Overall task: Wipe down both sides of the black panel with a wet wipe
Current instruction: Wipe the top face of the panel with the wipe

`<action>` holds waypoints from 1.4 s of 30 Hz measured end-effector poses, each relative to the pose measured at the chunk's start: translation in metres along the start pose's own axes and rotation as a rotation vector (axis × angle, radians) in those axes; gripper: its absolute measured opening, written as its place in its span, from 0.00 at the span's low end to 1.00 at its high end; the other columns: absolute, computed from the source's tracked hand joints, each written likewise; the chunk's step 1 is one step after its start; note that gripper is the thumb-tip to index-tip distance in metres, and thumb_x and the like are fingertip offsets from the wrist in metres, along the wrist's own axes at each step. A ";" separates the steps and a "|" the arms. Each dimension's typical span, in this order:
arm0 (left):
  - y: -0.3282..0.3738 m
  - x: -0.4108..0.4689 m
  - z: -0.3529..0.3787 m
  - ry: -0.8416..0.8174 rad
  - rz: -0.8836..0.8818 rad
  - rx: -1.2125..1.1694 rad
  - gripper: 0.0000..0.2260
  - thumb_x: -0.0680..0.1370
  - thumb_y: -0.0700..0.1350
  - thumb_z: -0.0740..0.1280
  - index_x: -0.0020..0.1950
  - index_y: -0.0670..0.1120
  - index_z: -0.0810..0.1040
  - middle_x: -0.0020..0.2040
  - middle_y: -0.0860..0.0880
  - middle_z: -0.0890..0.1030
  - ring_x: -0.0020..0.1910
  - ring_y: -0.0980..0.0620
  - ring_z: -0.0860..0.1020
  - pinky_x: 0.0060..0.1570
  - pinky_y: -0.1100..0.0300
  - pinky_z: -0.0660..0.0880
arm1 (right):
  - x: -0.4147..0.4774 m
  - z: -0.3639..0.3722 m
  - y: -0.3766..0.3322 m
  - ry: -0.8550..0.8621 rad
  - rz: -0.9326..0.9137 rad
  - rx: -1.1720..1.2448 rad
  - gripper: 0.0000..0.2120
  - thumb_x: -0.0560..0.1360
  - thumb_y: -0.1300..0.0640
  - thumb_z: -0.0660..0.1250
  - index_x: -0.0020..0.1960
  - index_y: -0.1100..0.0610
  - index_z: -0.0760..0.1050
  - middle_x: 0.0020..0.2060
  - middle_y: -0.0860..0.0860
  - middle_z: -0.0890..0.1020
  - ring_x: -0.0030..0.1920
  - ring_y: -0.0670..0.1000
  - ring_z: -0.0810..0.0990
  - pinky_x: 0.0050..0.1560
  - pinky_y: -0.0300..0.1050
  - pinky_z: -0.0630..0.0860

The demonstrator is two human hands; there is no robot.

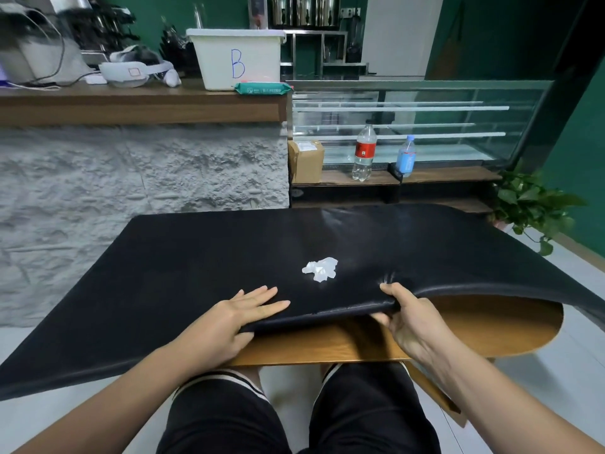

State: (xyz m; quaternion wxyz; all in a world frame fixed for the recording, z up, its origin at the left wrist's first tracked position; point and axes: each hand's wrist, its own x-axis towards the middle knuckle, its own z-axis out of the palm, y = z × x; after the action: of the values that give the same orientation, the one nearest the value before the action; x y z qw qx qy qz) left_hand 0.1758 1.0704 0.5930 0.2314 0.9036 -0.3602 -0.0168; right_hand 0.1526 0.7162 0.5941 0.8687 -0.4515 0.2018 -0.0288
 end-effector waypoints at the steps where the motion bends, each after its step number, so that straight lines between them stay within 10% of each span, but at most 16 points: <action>1: -0.003 -0.005 -0.001 -0.002 -0.004 0.000 0.42 0.77 0.30 0.64 0.79 0.71 0.62 0.83 0.64 0.57 0.82 0.65 0.51 0.83 0.55 0.49 | -0.001 0.003 0.005 -0.004 0.006 0.000 0.12 0.79 0.66 0.70 0.62 0.65 0.79 0.59 0.59 0.86 0.58 0.58 0.86 0.43 0.52 0.86; 17: -0.049 -0.071 -0.017 0.002 -0.094 0.028 0.45 0.75 0.28 0.63 0.79 0.72 0.61 0.82 0.67 0.59 0.82 0.65 0.53 0.83 0.57 0.51 | -0.012 0.051 0.067 -0.039 0.112 -0.019 0.17 0.78 0.64 0.71 0.66 0.67 0.78 0.56 0.58 0.87 0.59 0.57 0.86 0.60 0.59 0.82; 34: -0.088 -0.116 -0.008 0.004 -0.170 0.066 0.42 0.77 0.30 0.64 0.78 0.71 0.65 0.80 0.68 0.63 0.81 0.65 0.56 0.83 0.53 0.54 | -0.033 0.068 0.126 -0.040 0.299 -0.040 0.15 0.78 0.61 0.74 0.61 0.68 0.80 0.54 0.58 0.88 0.51 0.58 0.88 0.43 0.48 0.86; 42: -0.090 -0.114 0.002 -0.031 -0.200 0.072 0.34 0.77 0.46 0.70 0.77 0.73 0.65 0.79 0.71 0.62 0.79 0.71 0.55 0.80 0.63 0.56 | -0.041 0.055 0.126 -0.096 0.460 -0.258 0.26 0.79 0.43 0.72 0.67 0.61 0.75 0.50 0.67 0.86 0.50 0.64 0.88 0.44 0.52 0.86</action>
State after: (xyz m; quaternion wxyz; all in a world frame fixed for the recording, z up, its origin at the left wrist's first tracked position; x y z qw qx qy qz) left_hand 0.1492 1.2014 0.5374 0.1903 0.9424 -0.2720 -0.0409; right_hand 0.1189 0.8422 0.5353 0.7961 -0.5018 0.2596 0.2168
